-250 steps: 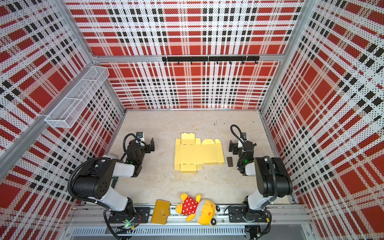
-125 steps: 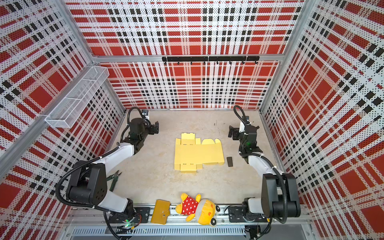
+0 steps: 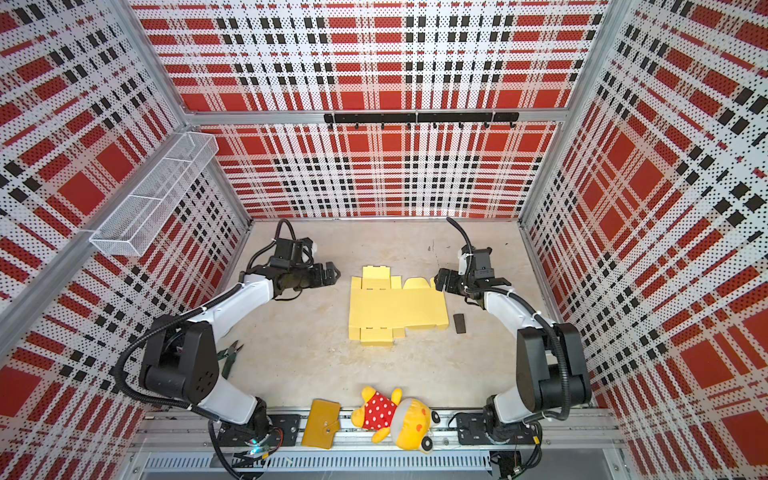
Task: Fold the paper box
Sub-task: 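Move both grippers toward the yellow box blank's side edges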
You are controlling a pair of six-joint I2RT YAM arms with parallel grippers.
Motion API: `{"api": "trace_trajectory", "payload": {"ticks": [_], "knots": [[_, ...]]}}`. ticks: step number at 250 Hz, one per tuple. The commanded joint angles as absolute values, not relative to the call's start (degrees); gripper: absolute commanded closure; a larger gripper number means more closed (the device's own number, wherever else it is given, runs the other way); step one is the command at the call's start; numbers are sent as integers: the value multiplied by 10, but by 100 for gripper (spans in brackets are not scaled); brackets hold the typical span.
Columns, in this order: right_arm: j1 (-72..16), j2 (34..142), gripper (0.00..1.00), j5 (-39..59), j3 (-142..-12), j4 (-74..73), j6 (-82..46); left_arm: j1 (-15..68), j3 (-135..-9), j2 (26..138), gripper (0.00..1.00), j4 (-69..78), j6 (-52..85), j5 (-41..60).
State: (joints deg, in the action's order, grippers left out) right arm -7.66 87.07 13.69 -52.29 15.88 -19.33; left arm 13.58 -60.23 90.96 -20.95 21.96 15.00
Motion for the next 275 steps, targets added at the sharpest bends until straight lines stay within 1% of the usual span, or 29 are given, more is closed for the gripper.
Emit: {"api": "trace_trajectory", "payload": {"ticks": [1, 29, 84, 113, 161, 191, 250, 275], "knots": [[-76, 892, 2, 180, -533, 186, -218, 145, -579, 918, 0, -150, 312, 222], [-81, 907, 4, 197, -535, 180, -221, 149, -551, 929, 0, -120, 355, 225], [-83, 942, 9, 211, -557, 194, -213, 161, -521, 944, 0, -62, 390, 242], [-83, 966, 14, 222, -566, 197, -215, 163, -530, 967, 4, -62, 395, 249], [-87, 989, 17, 226, -573, 207, -218, 169, -539, 992, 10, -52, 402, 267], [-94, 1000, 20, 233, -577, 209, -223, 170, -547, 1006, 17, -57, 399, 276], [-125, 1014, 21, 236, -591, 218, -238, 170, -554, 1019, 17, -68, 403, 272], [-139, 1024, 21, 237, -604, 226, -241, 169, -555, 1020, 19, -70, 403, 272]]}}
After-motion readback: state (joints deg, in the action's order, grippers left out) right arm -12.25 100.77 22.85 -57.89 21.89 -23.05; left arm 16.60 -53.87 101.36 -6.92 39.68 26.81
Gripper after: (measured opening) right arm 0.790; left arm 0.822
